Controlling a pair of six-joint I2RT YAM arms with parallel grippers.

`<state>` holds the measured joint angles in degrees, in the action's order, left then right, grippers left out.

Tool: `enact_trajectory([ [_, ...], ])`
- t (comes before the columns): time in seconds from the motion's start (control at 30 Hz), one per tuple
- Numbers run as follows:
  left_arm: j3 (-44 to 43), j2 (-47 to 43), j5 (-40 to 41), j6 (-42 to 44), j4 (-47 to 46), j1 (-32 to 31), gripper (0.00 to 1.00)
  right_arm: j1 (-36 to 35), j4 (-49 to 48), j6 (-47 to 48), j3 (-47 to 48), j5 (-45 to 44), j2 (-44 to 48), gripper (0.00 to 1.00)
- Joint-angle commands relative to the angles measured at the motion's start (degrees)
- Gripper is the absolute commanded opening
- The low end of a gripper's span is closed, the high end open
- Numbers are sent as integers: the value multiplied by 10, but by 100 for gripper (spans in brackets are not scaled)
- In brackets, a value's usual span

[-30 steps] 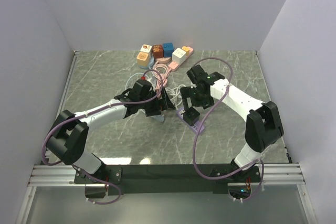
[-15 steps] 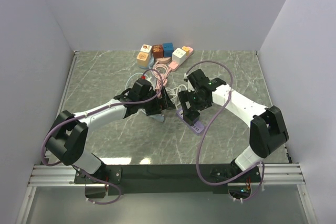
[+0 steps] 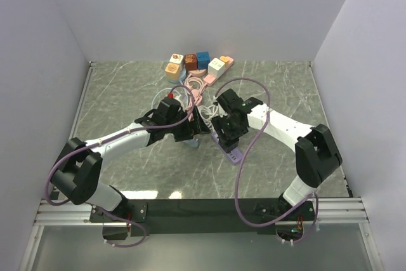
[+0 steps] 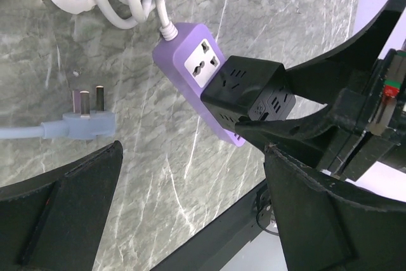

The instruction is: Pull the plug off the socket

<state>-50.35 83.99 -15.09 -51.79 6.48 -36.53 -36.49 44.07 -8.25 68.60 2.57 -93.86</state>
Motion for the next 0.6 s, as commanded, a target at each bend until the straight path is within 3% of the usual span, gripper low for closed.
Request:
enact_trajectory([
  [0.0, 2, -21, 7, 4, -17, -2, 100, -9, -7, -22, 0, 2, -37, 35],
  [0.07, 1, -17, 2, 6, -18, -2, 100, -8, -11, -36, 3, 5, -38, 24],
  [0.13, -1, -10, -3, 8, -21, -2, 100, -9, -14, -48, 10, 39, -46, 25],
  [0.17, -3, -8, -4, 9, -20, -1, 99, -9, -14, -48, 13, 46, -50, 28],
  [0.2, -5, -5, -5, 11, -18, -1, 99, -10, -15, -52, 14, 40, -57, 38],
  [0.3, -6, -6, -6, 15, -16, -1, 99, -11, -12, -53, 18, 23, -63, 52],
  [0.57, 1, -15, -6, 19, -16, 1, 100, -14, -22, -23, 7, 2, -61, 70],
])
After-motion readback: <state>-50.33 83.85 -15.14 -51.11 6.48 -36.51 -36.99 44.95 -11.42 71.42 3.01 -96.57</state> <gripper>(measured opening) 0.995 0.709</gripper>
